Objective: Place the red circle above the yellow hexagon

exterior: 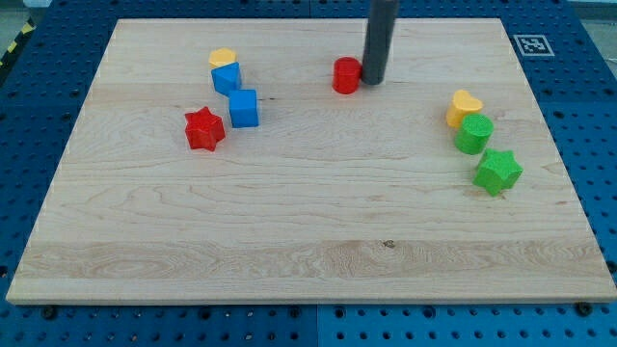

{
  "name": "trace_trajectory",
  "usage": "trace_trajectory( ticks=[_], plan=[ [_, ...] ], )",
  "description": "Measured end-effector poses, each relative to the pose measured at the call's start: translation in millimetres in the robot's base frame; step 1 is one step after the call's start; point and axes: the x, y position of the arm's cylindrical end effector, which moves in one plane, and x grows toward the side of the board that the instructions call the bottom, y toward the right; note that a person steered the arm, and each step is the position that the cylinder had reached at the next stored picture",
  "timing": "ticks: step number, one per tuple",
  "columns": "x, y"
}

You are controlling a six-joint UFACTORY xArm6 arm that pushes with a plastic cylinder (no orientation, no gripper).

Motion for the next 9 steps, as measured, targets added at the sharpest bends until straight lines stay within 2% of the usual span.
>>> trace_trajectory(
  ticks=[1,3,6,8,9],
  plan=[
    [-0.8,-19.2],
    [16.5,-16.5],
    [16.9,-35.1],
    [-24.0,-83.4],
    [-41.9,-126.7]
  ],
)
